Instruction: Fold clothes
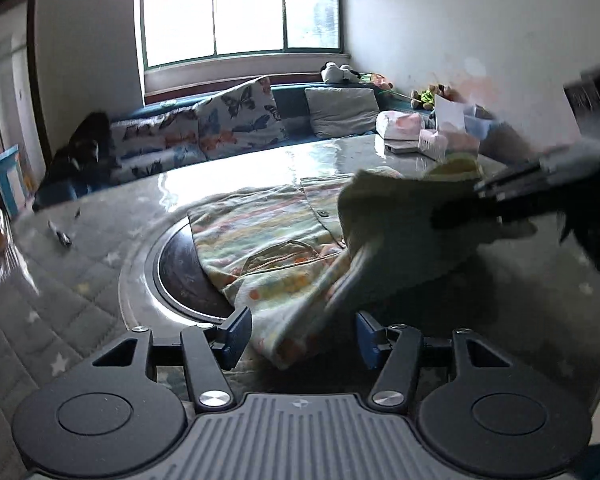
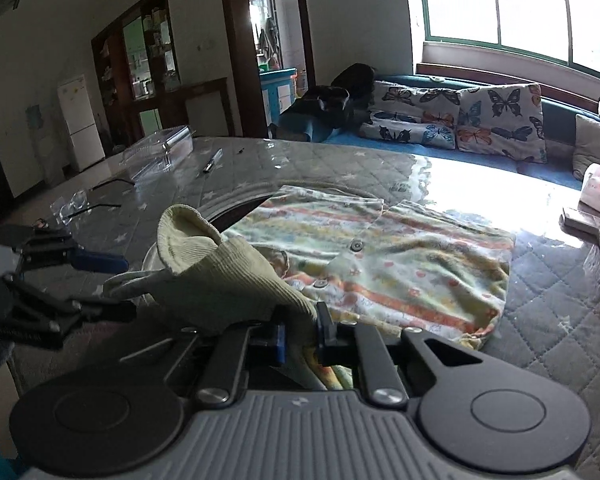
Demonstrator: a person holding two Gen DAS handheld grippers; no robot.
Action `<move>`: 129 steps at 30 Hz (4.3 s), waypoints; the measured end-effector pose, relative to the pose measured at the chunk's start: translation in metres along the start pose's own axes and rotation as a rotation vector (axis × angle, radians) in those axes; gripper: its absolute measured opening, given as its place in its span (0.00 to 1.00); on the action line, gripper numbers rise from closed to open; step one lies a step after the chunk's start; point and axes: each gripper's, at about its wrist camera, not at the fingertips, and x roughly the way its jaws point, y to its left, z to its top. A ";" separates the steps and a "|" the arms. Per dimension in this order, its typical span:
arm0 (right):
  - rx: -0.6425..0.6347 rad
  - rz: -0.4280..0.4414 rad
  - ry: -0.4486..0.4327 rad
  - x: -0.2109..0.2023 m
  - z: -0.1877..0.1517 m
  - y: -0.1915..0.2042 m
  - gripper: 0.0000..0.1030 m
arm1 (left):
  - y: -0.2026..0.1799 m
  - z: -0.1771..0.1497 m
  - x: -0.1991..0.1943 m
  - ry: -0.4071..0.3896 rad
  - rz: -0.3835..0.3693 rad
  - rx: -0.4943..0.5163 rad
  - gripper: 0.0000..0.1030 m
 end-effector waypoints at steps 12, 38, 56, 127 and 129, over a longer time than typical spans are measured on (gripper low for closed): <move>0.010 -0.004 -0.036 -0.012 -0.008 0.001 0.09 | -0.013 -0.009 0.001 -0.087 0.010 0.175 0.08; -0.087 0.041 -0.059 -0.077 0.016 0.016 0.08 | 0.003 0.024 -0.055 -0.099 -0.145 -0.034 0.07; 0.055 -0.052 0.110 0.108 0.054 -0.058 0.12 | 0.089 0.055 0.121 0.165 -0.069 -0.285 0.08; -0.100 -0.036 0.045 0.032 -0.021 0.019 0.22 | -0.006 0.031 0.075 0.105 -0.176 -0.209 0.18; -0.102 -0.044 0.052 0.029 -0.024 0.017 0.22 | -0.004 0.029 0.072 0.101 -0.168 -0.214 0.18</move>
